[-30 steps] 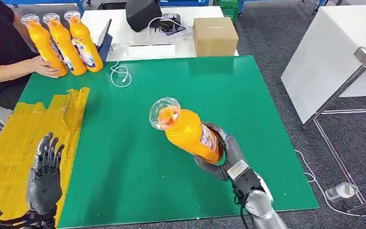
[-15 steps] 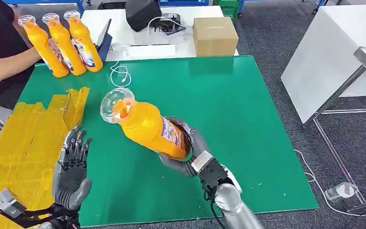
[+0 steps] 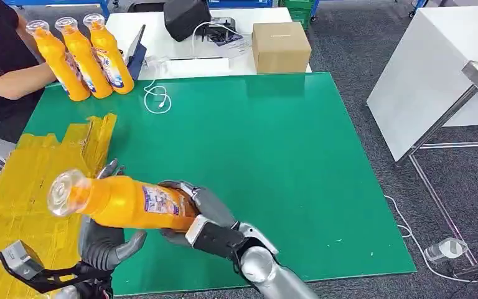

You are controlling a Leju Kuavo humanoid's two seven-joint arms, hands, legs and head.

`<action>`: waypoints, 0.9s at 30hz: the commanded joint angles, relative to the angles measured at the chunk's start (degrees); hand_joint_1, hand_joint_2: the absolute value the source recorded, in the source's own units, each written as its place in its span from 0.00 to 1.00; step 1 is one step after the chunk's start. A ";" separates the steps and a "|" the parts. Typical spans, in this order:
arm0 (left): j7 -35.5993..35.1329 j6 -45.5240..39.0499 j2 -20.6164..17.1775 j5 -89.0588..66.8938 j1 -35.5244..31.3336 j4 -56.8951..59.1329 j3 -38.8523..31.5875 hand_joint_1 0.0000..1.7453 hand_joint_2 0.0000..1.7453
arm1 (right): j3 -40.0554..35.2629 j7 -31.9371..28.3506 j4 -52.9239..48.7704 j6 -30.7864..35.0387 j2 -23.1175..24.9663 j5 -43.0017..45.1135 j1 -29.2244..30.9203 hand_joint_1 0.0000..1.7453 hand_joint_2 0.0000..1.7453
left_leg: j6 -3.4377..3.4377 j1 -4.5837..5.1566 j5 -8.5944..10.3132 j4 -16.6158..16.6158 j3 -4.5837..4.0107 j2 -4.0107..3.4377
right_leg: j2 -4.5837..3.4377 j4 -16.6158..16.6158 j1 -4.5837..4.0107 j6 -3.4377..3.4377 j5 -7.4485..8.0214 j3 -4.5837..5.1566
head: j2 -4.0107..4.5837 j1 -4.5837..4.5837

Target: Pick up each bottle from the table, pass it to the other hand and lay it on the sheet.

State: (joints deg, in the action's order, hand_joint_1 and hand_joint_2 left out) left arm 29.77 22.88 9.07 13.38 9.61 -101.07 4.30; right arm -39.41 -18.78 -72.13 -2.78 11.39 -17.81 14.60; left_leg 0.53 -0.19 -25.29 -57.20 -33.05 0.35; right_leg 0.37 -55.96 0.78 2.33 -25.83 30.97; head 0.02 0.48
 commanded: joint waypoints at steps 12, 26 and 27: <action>-0.97 1.00 -0.93 2.24 -2.75 4.88 0.64 0.00 1.00 | -11.52 0.27 13.78 0.46 2.16 -3.27 4.72 1.00 1.00 | -0.03 -0.04 -0.02 0.08 0.18 0.02 | 0.02 0.11 -0.04 -0.08 -0.02 -0.20 | 0.00 -0.02; 0.05 0.99 1.06 1.98 -3.24 6.03 3.66 1.00 1.00 | -9.65 -0.84 9.06 3.65 -2.48 -4.28 -0.33 1.00 1.00 | -0.04 -0.12 -0.04 0.14 0.34 0.15 | 0.17 0.27 -0.13 -0.13 -0.06 -0.44 | 0.00 -0.02; 0.35 0.33 1.13 1.66 -3.42 6.23 4.38 1.00 1.00 | -9.19 -1.13 8.19 3.66 -3.16 -4.61 -1.05 1.00 1.00 | -0.01 -0.04 0.02 0.11 0.16 0.24 | 0.26 0.19 -0.04 -0.05 -0.05 -0.25 | 0.00 0.00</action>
State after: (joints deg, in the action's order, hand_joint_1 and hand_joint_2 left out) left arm 29.42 24.81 8.90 16.79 9.33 -99.08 3.87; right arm -47.15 -18.88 -62.69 -0.74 13.64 -20.81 17.35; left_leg 0.53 -0.18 -25.29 -57.21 -33.04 0.33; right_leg 0.36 -55.95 0.79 2.33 -25.83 31.04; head 0.02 0.48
